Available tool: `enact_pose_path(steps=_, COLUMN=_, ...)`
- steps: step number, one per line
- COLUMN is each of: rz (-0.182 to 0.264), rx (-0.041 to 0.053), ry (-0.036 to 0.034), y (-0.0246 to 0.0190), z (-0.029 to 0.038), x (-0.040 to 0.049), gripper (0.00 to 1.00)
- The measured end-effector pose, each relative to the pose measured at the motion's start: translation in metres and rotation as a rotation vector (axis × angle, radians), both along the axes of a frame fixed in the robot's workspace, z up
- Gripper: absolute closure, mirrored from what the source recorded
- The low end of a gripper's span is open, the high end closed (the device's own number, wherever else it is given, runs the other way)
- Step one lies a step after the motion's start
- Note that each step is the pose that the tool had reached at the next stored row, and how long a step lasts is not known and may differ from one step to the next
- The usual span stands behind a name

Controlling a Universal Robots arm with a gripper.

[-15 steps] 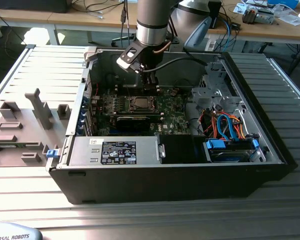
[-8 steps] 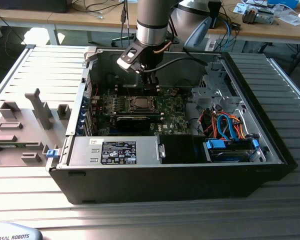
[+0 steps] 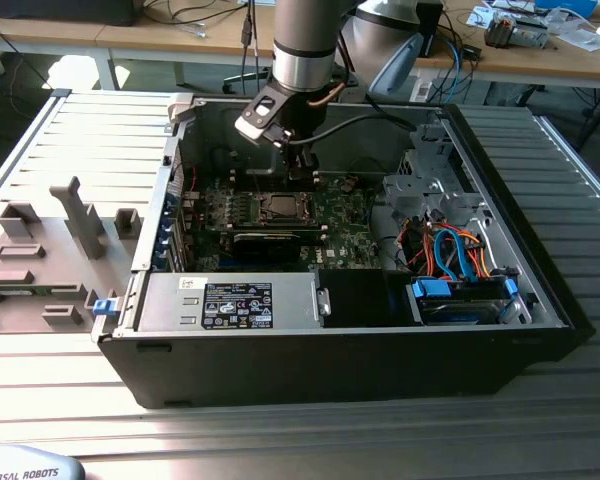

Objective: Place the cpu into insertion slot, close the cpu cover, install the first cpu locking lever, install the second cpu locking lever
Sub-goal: 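Install the first cpu locking lever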

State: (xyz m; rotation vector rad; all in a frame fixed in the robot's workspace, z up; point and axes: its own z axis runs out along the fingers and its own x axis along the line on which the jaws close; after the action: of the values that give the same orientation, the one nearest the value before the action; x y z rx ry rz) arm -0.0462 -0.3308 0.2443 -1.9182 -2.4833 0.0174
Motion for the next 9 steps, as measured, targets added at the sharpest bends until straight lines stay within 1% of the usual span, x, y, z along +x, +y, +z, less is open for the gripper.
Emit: enact_pose_path(steps=9, rz=0.048, rx=0.0, ry=0.0, y=0.0, z=0.0, x=0.0, gripper=0.89)
